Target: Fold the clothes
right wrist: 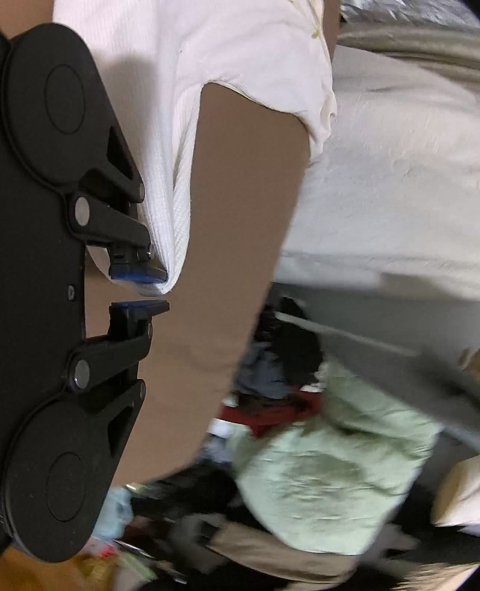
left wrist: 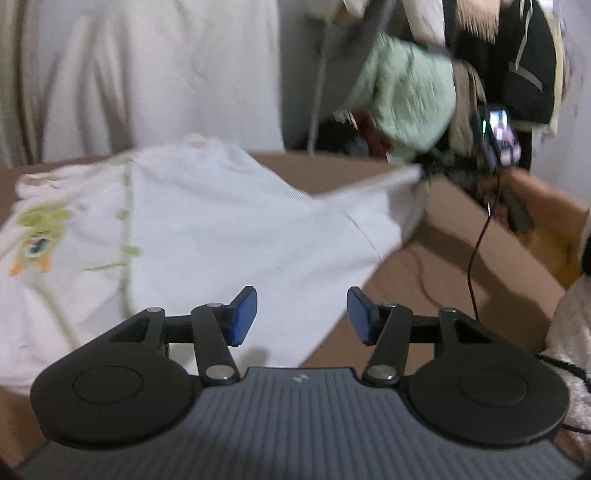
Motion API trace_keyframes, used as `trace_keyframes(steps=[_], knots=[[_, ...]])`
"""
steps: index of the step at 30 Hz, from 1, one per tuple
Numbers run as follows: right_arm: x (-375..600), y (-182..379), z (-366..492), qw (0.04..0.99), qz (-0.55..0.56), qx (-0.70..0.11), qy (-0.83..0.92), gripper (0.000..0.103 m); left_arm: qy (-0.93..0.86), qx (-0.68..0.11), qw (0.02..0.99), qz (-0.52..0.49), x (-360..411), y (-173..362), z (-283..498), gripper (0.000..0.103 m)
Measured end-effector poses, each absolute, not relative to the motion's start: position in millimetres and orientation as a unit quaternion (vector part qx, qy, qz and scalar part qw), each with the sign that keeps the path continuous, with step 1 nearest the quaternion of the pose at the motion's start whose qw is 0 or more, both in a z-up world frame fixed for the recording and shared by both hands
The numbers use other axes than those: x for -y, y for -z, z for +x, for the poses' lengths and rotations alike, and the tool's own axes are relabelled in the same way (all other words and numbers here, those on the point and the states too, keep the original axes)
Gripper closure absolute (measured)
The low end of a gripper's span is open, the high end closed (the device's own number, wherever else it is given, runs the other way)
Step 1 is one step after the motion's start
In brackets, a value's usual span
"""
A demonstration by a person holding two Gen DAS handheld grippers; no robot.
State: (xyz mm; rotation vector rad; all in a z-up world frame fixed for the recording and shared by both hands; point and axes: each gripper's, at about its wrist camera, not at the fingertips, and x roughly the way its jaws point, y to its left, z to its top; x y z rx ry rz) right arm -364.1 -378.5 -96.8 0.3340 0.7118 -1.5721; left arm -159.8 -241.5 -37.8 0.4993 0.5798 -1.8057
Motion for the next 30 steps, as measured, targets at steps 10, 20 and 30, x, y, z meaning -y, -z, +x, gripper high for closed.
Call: trace_keyframes(steps=[10, 20, 30], knots=[[394.0, 101.7, -405.7, 0.663, 0.293, -0.166, 0.668, 0.097, 0.767, -0.134, 0.542, 0.317, 296.6, 74.8, -273.5, 0.039], [392.5, 100.5, -390.2, 0.679, 0.266, -0.182, 0.659, 0.095, 0.683, -0.123, 0.650, 0.309, 344.5, 62.2, -224.6, 0.102], [393.0, 97.2, -378.1, 0.654, 0.243, -0.194, 0.690, 0.096, 0.767, -0.234, 0.561, 0.206, 315.8, 61.8, -201.9, 0.059]])
